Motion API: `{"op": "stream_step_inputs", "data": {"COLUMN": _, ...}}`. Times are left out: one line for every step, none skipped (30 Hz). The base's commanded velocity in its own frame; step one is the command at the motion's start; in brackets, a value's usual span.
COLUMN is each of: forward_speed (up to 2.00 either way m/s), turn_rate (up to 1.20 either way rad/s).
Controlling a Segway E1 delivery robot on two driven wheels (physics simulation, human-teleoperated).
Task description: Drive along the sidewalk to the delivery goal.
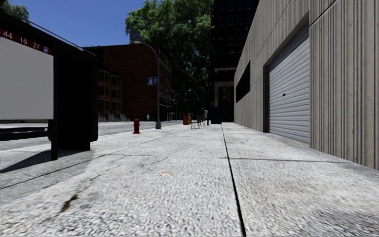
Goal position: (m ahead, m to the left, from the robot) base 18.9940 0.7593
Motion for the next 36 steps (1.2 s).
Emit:
{"op": "stream_step_inputs", "data": {"forward_speed": 2.0, "turn_rate": 0.0}}
{"op": "stream_step_inputs", "data": {"forward_speed": 2.0, "turn_rate": 0.0}}
{"op": "stream_step_inputs", "data": {"forward_speed": 2.0, "turn_rate": 0.0}}
{"op": "stream_step_inputs", "data": {"forward_speed": 2.0, "turn_rate": 0.0}}
{"op": "stream_step_inputs", "data": {"forward_speed": 2.0, "turn_rate": 0.0}}
{"op": "stream_step_inputs", "data": {"forward_speed": 2.0, "turn_rate": 0.0}}
{"op": "stream_step_inputs", "data": {"forward_speed": 2.0, "turn_rate": 0.0}}
{"op": "stream_step_inputs", "data": {"forward_speed": 2.0, "turn_rate": 0.0}}
{"op": "stream_step_inputs", "data": {"forward_speed": 2.0, "turn_rate": 0.0}}
{"op": "stream_step_inputs", "data": {"forward_speed": 2.0, "turn_rate": 0.0}}
{"op": "stream_step_inputs", "data": {"forward_speed": 2.0, "turn_rate": 0.0}}
{"op": "stream_step_inputs", "data": {"forward_speed": 2.0, "turn_rate": 0.0}}
{"op": "stream_step_inputs", "data": {"forward_speed": 2.0, "turn_rate": 0.0}}
{"op": "stream_step_inputs", "data": {"forward_speed": 2.0, "turn_rate": 0.0}}
{"op": "stream_step_inputs", "data": {"forward_speed": 2.0, "turn_rate": 0.0}}
{"op": "stream_step_inputs", "data": {"forward_speed": 2.0, "turn_rate": 0.0}}
{"op": "stream_step_inputs", "data": {"forward_speed": 2.0, "turn_rate": 0.0}}
{"op": "stream_step_inputs", "data": {"forward_speed": 2.0, "turn_rate": 0.0}}
{"op": "stream_step_inputs", "data": {"forward_speed": 2.0, "turn_rate": 0.0}}
{"op": "stream_step_inputs", "data": {"forward_speed": 2.0, "turn_rate": 0.0}}
{"op": "stream_step_inputs", "data": {"forward_speed": 2.0, "turn_rate": 0.0}}
{"op": "stream_step_inputs", "data": {"forward_speed": 2.0, "turn_rate": 0.0}}
{"op": "stream_step_inputs", "data": {"forward_speed": 2.0, "turn_rate": 0.0}}
{"op": "stream_step_inputs", "data": {"forward_speed": 2.0, "turn_rate": 0.0}}
{"op": "stream_step_inputs", "data": {"forward_speed": 2.0, "turn_rate": 0.0}}
{"op": "stream_step_inputs", "data": {"forward_speed": 2.0, "turn_rate": 0.0}}
{"op": "stream_step_inputs", "data": {"forward_speed": 2.0, "turn_rate": 0.0}}
{"op": "stream_step_inputs", "data": {"forward_speed": 2.0, "turn_rate": 0.0}}
{"op": "stream_step_inputs", "data": {"forward_speed": 2.0, "turn_rate": 0.0}}
{"op": "stream_step_inputs", "data": {"forward_speed": 2.0, "turn_rate": 0.0}}
{"op": "stream_step_inputs", "data": {"forward_speed": 2.0, "turn_rate": 0.0}}
{"op": "stream_step_inputs", "data": {"forward_speed": 2.0, "turn_rate": 0.0}}
{"op": "stream_step_inputs", "data": {"forward_speed": 2.0, "turn_rate": 0.0}}
{"op": "stream_step_inputs", "data": {"forward_speed": 2.0, "turn_rate": 0.0}}
{"op": "stream_step_inputs", "data": {"forward_speed": 2.0, "turn_rate": 0.0}}
{"op": "stream_step_inputs", "data": {"forward_speed": 2.0, "turn_rate": 0.0}}
